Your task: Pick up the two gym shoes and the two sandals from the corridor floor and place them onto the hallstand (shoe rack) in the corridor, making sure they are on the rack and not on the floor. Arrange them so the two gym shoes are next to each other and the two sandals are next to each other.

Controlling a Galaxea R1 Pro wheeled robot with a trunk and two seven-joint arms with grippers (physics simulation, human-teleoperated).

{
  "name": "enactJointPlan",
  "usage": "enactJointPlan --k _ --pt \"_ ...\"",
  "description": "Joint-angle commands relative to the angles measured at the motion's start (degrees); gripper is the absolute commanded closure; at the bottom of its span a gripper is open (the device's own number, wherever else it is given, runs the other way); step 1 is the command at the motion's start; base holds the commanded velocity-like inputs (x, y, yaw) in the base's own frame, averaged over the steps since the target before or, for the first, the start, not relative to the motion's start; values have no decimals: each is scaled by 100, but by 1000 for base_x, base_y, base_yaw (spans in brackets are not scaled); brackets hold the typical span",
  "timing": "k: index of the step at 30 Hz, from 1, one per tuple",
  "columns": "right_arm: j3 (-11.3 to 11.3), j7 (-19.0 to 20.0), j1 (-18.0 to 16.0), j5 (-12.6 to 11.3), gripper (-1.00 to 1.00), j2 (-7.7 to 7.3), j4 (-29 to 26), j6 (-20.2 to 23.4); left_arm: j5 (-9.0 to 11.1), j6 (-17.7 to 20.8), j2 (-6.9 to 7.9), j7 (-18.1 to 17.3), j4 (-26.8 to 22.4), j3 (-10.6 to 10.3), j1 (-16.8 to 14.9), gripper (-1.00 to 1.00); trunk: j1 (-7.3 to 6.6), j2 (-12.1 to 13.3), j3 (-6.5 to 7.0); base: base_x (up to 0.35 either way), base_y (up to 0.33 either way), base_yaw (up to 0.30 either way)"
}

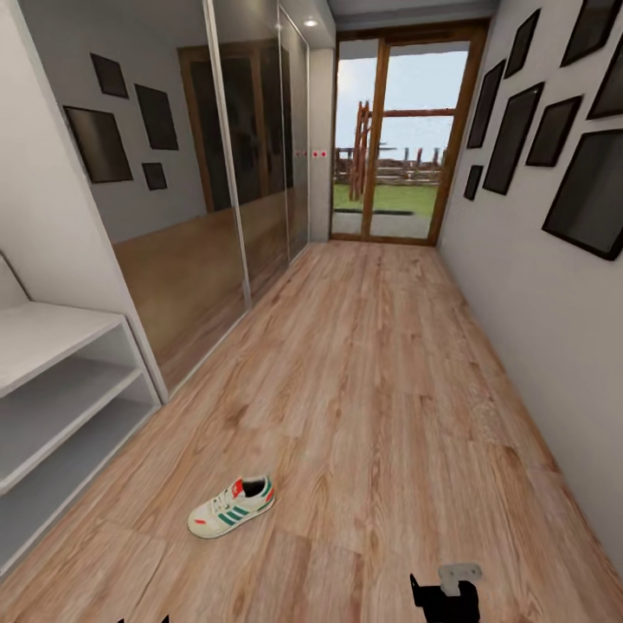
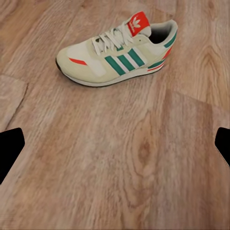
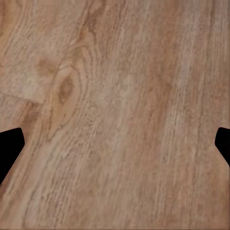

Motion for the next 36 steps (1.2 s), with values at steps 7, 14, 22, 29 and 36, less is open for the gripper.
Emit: enactJointPlan --k 7,14,22,29,36 --pt "12 -19 -3 22 -100 -1 3 -13 -3 -5 -3 -49 4 33 -6 -100 1 -2 22 211 -207 242" --pt "12 -19 0 20 -100 -1 3 -13 -4 -2 -3 -49 4 33 -6 -100 1 -2 49 164 -232 244" --pt "12 -19 -1 24 -100 -1 3 -13 2 3 -3 -49 4 41 -6 -100 1 -2 80 114 -255 244" --pt "12 -19 -3 21 -100 -1 3 -13 4 4 -3 -49 4 41 -6 -100 1 -2 107 100 -261 244" --pt "12 -19 -3 20 -100 -1 3 -13 83 4 1 -49 4 36 -6 -100 1 -2 135 99 -262 245"
